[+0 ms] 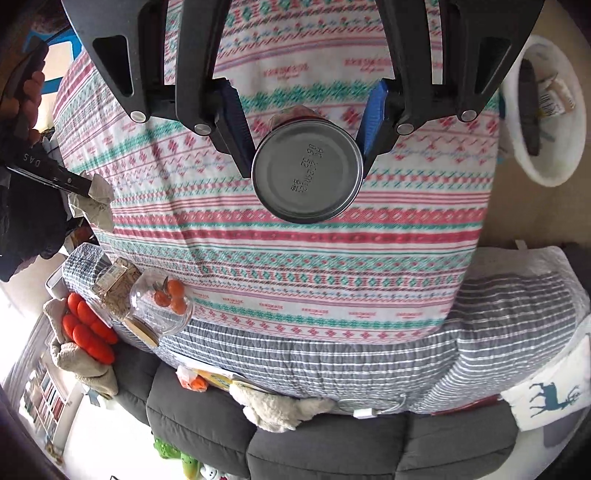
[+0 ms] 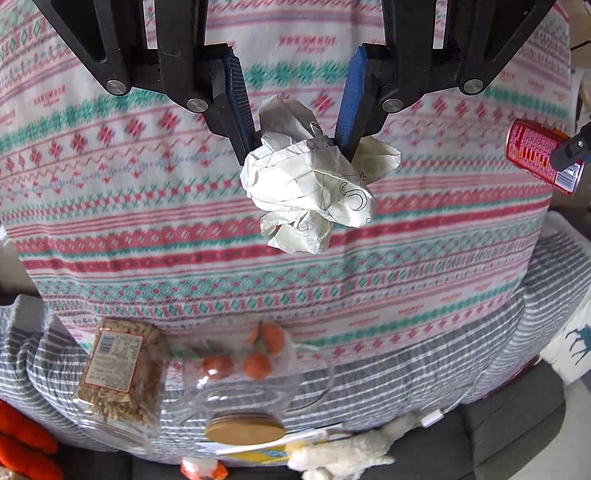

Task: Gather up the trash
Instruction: 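Carry the red can over the bin and open the left tool while the right tool carries the paper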

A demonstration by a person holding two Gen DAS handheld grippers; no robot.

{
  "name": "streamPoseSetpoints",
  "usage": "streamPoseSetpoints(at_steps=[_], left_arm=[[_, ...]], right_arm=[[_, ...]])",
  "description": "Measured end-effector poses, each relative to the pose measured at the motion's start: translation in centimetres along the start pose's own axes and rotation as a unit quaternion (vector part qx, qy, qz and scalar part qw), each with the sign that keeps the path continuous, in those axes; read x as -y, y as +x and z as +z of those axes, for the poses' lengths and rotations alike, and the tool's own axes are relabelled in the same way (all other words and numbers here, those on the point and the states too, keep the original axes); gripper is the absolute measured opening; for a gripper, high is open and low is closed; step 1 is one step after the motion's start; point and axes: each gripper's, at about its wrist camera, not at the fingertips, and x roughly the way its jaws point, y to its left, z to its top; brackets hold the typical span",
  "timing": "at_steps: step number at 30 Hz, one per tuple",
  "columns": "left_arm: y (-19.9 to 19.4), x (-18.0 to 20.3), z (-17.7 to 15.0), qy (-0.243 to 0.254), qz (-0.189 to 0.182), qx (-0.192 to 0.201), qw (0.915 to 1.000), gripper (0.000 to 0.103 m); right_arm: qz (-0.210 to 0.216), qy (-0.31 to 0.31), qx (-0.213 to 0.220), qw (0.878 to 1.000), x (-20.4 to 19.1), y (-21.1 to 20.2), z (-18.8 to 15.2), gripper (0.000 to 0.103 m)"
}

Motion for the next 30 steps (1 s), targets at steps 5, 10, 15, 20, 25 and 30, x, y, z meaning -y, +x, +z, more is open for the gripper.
streamPoseSetpoints(at_steps=[5,10,15,20,25,30], left_arm=[[-2.8,-2.3,-0.7,-0.007,0.01,0.016,0.9998,0.056],[-5.0,-5.3,-1.2,-0.02,0.03,0.03,0.9989,0.056],[-6.7,-9.3,-1.6,-0.051,0.049,0.038,0.9968,0.056],[-8.2,-13.2,-2.2,-0.075,0.078,0.044,0.9931,0.056],[-9.5,-17.8,-3.3,-0.11,0.105,0.043,0.9874,0.056],[-10.0,-21.1,-4.1,-0.132,0.131,0.038,0.9817,0.056]], right_arm=[[0.016,-0.016,-0.013,1.0,-2.5,-0.3,-0.8,0.039],[0.021,-0.036,-0.018,0.999,-5.3,-0.1,-1.0,0.039],[0.035,-0.052,-0.018,0.998,-8.6,0.6,-1.1,0.039],[0.056,-0.07,-0.027,0.996,-12.7,1.9,-1.0,0.039],[0.076,-0.1,-0.033,0.992,-17.3,3.0,-1.2,0.039],[0.092,-0.123,-0.04,0.987,-21.1,4.3,-1.7,0.039]])
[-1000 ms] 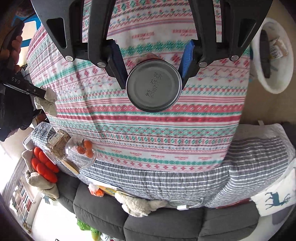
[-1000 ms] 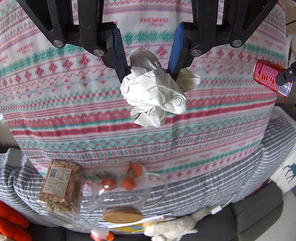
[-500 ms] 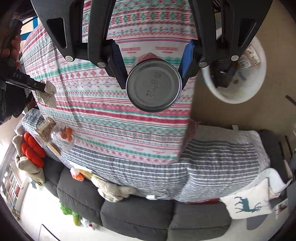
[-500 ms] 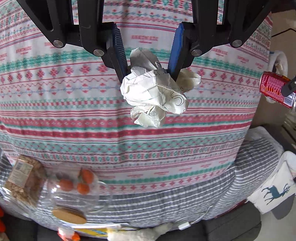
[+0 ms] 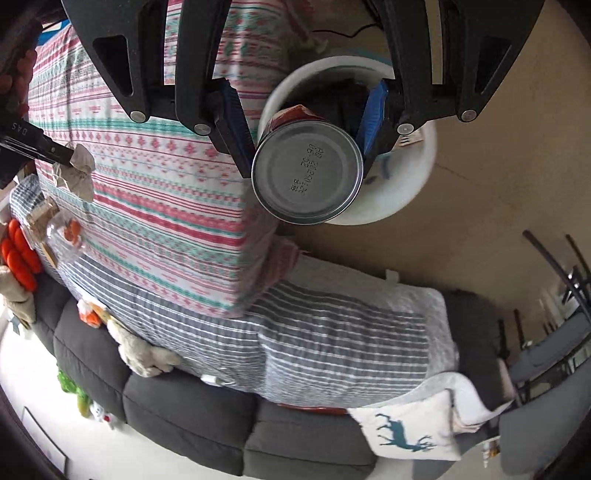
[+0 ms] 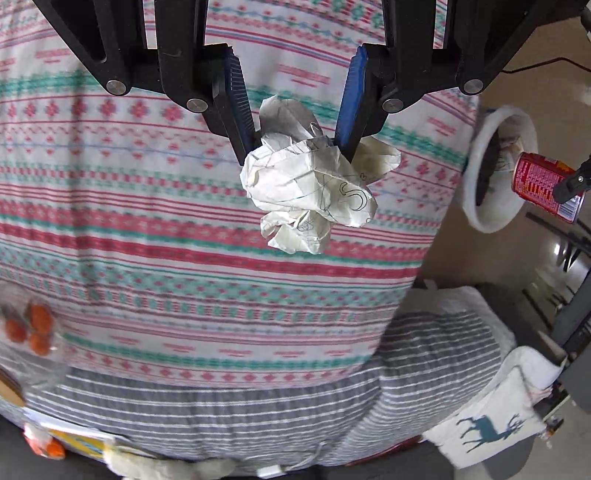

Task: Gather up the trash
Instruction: 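Carry the red can over the bin and open the left tool while the right tool carries the paper, then move the crumpled white paper over the bin and open the right tool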

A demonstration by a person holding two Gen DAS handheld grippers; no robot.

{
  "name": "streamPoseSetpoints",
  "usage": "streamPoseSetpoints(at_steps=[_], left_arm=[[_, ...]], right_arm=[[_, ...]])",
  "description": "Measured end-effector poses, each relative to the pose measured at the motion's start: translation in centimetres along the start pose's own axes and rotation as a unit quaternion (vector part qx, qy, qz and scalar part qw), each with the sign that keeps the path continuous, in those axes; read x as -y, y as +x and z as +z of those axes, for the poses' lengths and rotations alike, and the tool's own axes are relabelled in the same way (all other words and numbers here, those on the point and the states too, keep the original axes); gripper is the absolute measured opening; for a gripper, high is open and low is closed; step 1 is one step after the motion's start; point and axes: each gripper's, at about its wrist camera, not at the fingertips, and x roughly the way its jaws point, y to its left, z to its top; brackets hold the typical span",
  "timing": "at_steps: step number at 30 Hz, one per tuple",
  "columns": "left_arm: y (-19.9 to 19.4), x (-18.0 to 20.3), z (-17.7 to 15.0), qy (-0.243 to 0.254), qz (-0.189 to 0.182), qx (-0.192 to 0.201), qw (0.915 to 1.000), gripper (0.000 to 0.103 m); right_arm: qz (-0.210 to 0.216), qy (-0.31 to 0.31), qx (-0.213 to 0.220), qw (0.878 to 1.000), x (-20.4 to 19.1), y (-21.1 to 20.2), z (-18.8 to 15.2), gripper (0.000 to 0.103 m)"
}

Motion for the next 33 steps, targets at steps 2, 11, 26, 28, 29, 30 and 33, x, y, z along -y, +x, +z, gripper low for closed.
streamPoseSetpoints(at_steps=[2,11,26,28,29,30,33], left_arm=[[0.3,-1.1,0.1,-0.006,0.013,-0.002,0.9999,0.056],[2.3,-4.8,0.8,-0.021,0.038,-0.004,0.9991,0.057],[1.1,-8.6,-1.6,-0.016,0.08,-0.046,0.9957,0.089],[0.7,-9.5,-2.2,-0.014,0.089,-0.046,0.9949,0.091],[0.6,-9.9,-2.4,-0.013,0.094,-0.048,0.9943,0.092],[0.5,-10.3,-2.6,-0.011,0.097,-0.049,0.9941,0.092],[0.3,-11.1,-3.0,-0.005,0.101,-0.053,0.9935,0.093]], right_arm=[[0.004,-0.009,-0.003,1.0,-1.2,0.6,0.1,0.039],[0.016,-0.043,-0.009,0.999,-5.6,2.3,0.1,0.039],[0.054,-0.08,-0.035,0.995,-12.4,5.8,-0.1,0.04],[0.063,-0.086,-0.048,0.993,-13.8,6.8,-0.3,0.04],[0.067,-0.088,-0.052,0.992,-14.4,7.3,-0.4,0.04],[0.072,-0.091,-0.058,0.992,-15.3,8.0,-0.6,0.04],[0.079,-0.092,-0.074,0.99,-17.3,9.9,-0.6,0.04]])
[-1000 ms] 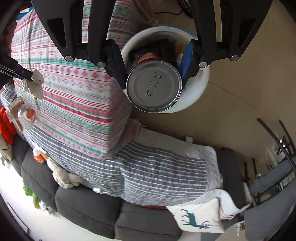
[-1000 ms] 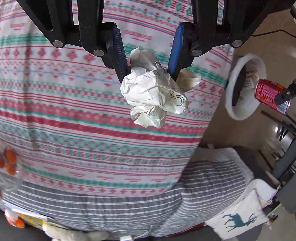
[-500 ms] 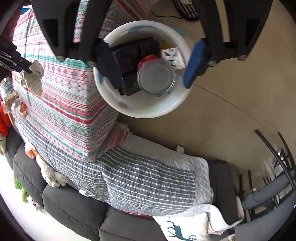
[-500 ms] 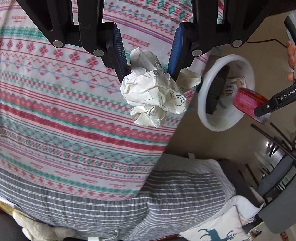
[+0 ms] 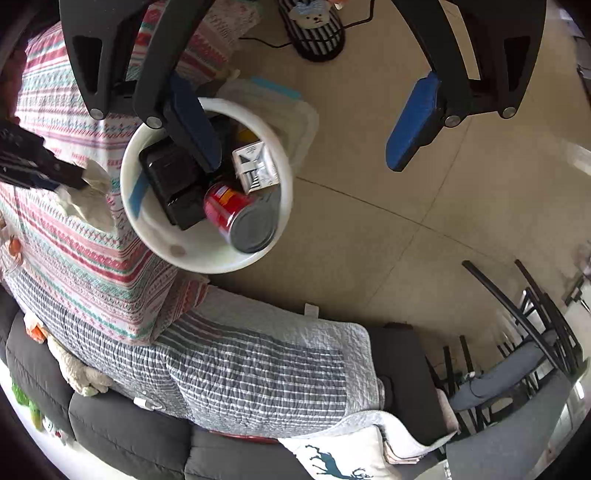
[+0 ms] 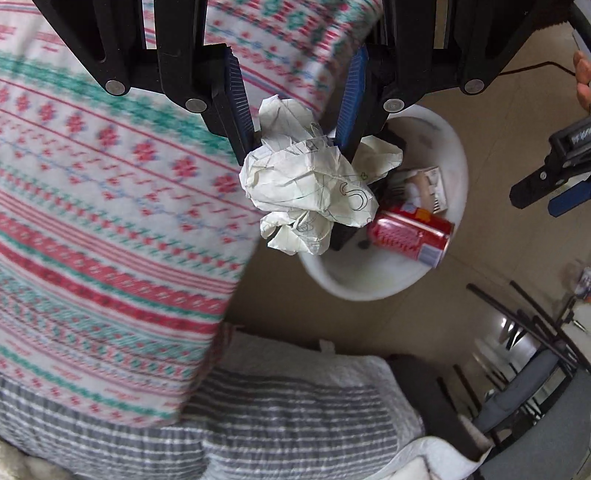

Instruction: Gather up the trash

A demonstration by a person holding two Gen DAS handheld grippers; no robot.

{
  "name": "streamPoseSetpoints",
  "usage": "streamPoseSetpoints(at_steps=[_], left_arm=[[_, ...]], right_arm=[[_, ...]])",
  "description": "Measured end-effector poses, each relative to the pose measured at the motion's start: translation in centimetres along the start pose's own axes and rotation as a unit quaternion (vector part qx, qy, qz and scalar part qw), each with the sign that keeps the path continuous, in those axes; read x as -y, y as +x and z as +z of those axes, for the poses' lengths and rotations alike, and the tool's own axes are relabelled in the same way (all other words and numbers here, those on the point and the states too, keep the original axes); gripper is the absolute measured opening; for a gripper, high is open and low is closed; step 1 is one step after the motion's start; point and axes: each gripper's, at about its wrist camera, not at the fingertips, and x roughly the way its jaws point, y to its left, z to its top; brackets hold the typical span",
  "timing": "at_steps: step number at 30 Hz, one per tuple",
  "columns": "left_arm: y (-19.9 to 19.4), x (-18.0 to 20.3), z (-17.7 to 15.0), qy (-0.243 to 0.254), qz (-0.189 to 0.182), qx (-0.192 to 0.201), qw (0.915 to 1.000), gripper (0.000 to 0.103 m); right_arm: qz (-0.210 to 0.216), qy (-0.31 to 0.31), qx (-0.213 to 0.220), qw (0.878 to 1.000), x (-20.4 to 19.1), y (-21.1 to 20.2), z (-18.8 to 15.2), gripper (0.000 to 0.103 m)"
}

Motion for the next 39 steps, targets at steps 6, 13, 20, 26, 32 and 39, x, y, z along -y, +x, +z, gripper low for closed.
streamPoseSetpoints(at_steps=[6,13,20,26,32,39], left_arm=[[0.2,-0.9,-1.0,0.009,0.003,-0.012,0.9999,0.093],[-0.1,-0.9,-1.4,0.011,-0.003,-0.015,0.9998,0.096],[-2.1,1.4,-2.1,0.028,-0.025,-0.001,0.9993,0.098],[-5.7,4.9,-3.9,0.053,-0.058,0.021,0.9967,0.103],[-10.0,8.2,-6.3,0.076,-0.087,0.051,0.992,0.103],[-14.7,11.2,-9.8,0.108,-0.102,0.092,0.9846,0.103]], right_arm=[[0.019,0.01,-0.009,1.0,-2.2,2.6,1.7,0.042],[0.016,0.027,0.006,0.999,-2.7,2.1,2.8,0.06],[-0.008,0.039,0.036,0.999,-0.5,-2.3,1.4,0.07],[-0.073,0.04,0.086,0.993,2.1,-9.2,-2.4,0.076],[-0.145,0.036,0.147,0.978,3.1,-16.3,-7.8,0.09],[-0.197,0.044,0.199,0.959,3.2,-21.5,-15.3,0.102]])
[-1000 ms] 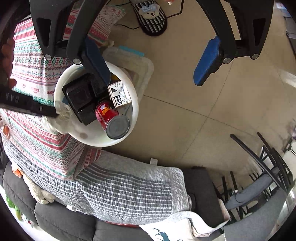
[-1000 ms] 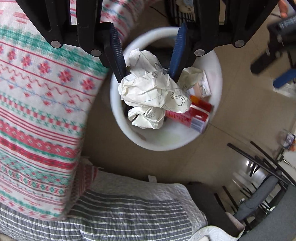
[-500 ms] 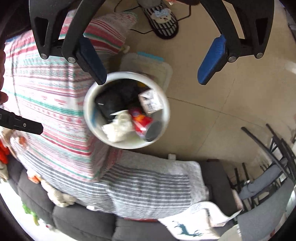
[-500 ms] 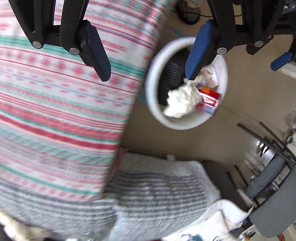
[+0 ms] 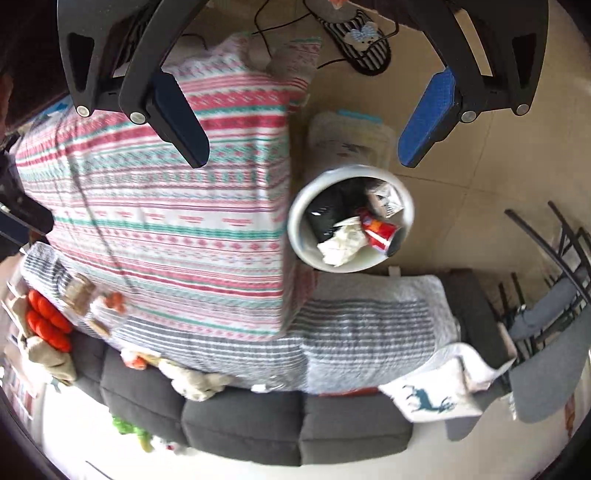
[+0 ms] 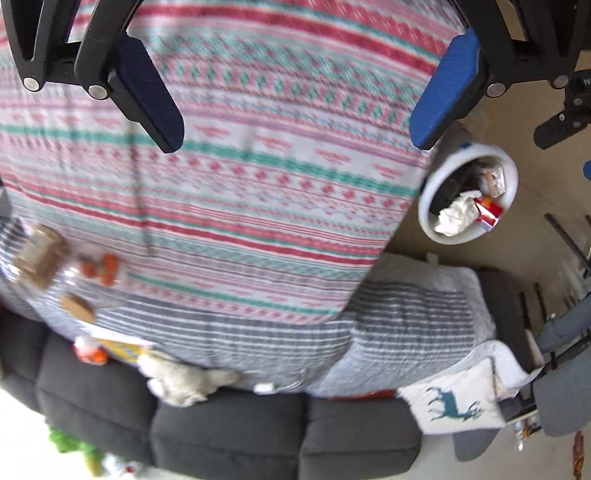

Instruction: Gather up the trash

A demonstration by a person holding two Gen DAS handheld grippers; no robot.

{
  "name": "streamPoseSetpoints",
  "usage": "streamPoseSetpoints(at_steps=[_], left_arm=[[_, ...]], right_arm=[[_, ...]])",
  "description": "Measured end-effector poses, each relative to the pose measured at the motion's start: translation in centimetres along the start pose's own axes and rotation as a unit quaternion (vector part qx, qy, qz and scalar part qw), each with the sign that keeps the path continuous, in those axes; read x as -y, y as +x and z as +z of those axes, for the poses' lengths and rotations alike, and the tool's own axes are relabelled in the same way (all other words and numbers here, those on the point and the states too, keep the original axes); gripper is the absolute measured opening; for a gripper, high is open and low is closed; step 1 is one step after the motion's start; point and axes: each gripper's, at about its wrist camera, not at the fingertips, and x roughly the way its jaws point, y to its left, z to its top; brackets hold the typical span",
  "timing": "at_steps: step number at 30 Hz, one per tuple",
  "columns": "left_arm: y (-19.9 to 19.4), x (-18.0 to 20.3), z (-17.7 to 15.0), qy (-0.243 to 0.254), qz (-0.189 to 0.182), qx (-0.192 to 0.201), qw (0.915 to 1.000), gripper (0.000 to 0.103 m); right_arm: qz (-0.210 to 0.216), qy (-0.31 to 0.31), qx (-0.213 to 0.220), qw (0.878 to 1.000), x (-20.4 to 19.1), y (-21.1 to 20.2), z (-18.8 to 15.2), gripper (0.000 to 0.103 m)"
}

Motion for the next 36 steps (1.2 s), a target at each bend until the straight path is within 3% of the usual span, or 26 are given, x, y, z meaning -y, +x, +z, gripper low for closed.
streamPoseSetpoints(at_steps=[6,12,19,36], left_arm=[[-1.5,1.9,-1.6,-0.01,0.012,0.022,0.9996,0.103],[-1.6,2.8,-2.2,-0.013,0.036,0.042,0.9984,0.103],[-1.0,3.1,-2.2,-0.012,0.032,0.034,0.9989,0.103],[-0.6,2.8,-2.3,-0.015,0.028,0.027,0.9991,0.103]], right_arm=[[-0.02,0.02,0.022,0.999,1.4,-1.3,-3.4,0.102],[-0.066,0.026,0.012,0.997,3.0,-0.2,-5.0,0.102],[-0.054,0.052,0.028,0.997,3.7,-0.7,-4.9,0.102],[-0.043,0.055,0.017,0.997,3.5,-0.1,-5.0,0.102]])
